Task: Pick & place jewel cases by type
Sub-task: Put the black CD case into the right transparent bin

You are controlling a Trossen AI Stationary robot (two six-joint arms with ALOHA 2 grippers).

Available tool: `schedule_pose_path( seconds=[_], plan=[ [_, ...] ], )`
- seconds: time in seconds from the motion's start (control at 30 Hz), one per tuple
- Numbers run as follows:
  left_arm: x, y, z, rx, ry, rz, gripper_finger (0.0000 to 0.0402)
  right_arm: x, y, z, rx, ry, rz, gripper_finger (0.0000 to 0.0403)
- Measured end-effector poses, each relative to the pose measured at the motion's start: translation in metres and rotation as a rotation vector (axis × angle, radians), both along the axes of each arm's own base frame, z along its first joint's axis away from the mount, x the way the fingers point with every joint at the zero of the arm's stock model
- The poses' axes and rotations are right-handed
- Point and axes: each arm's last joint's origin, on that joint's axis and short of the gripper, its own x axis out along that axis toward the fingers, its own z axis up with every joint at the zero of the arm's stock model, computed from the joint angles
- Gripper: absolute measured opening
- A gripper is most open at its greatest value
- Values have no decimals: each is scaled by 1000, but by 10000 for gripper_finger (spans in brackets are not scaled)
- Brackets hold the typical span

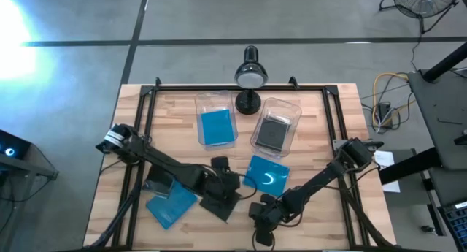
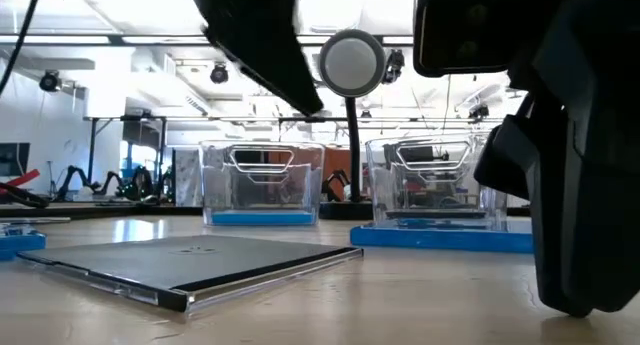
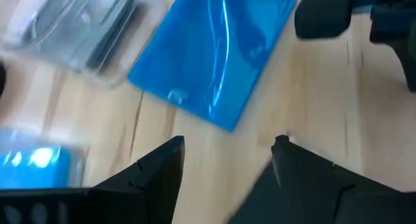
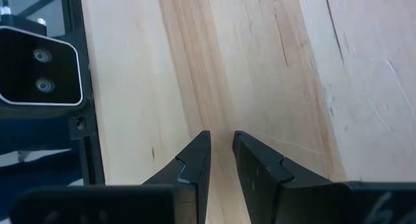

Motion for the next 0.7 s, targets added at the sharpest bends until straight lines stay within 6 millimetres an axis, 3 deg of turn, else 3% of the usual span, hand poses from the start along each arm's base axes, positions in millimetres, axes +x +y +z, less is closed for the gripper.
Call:
schedule_pose_path(
  seconds=[0.13,0.33,0.57,0.7],
  plan=[
    [-19,-4,1,-139,189,50,213,1,0,0,13,-6,-10,68],
    [-44,-21,-30,-291,354,76,213,5,1,2,53,-53,-23,68],
    [-58,-9,-56,-331,399,320,213,17,0,7,141,-132,-103,76],
    [-62,2,-68,-391,430,455,213,25,-5,-3,208,-98,-218,96]
  ],
)
